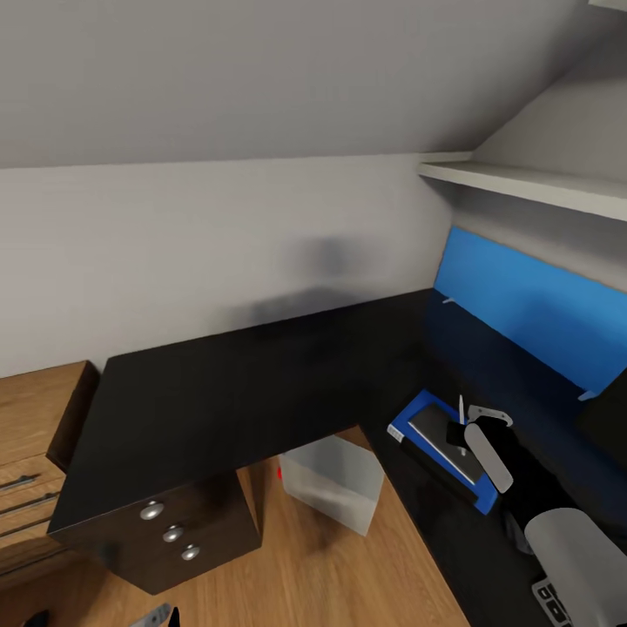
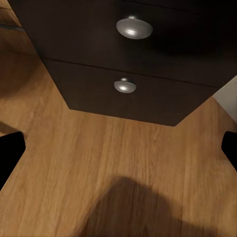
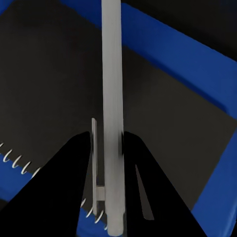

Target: In the bedroom, organize the workspace by keeping the computer under the desk, ensuring the monitor is on the desk, placing the keyboard on the desk next to the monitor, placing the mouse on the desk next to the keyboard, moving the folder from the swivel chair onto the desk next to the mouse, stacking the notebook on top of the folder with the pen on top of the notebook, and positioning the swivel chair next to the desk.

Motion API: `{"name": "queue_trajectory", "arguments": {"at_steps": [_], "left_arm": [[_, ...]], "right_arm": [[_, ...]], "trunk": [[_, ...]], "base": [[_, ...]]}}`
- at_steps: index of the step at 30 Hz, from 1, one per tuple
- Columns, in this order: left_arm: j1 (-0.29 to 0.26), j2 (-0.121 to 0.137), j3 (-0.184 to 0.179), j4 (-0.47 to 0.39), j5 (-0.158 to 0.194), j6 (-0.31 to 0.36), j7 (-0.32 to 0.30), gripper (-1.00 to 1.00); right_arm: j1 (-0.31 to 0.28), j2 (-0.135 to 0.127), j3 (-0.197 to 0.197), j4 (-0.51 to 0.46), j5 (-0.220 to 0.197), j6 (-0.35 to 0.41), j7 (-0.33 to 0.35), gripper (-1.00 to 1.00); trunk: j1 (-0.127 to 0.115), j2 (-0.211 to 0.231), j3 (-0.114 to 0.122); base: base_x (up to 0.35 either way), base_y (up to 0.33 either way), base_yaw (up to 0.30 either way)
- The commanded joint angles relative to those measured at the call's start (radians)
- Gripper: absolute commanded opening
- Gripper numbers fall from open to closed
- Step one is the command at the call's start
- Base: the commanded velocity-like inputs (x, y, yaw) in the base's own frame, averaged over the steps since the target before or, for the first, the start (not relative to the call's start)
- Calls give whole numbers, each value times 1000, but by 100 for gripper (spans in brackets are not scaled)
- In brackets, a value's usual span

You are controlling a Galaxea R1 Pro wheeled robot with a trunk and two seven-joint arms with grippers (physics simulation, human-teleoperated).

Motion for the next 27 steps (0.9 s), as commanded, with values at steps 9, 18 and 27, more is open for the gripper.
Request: {"name": "queue_trajectory", "arguments": {"at_steps": [9, 18, 27], "left_arm": [[0, 0, 1, 0, 6, -2, 0, 100], [0, 0, 1, 0, 7, -3, 0, 100], [0, 0, 1, 0, 6, -3, -1, 100]], "right_arm": [[-1, -1, 5, -1, -11, 1, -11, -100], [-1, -1, 5, 0, -11, 0, -11, -100], [-1, 0, 6, 0, -11, -1, -11, 100]], "trunk": [[35, -64, -29], [58, -106, -48], [58, -106, -48]], "base": [[0, 0, 0], [0, 0, 0], [0, 0, 0]]}}
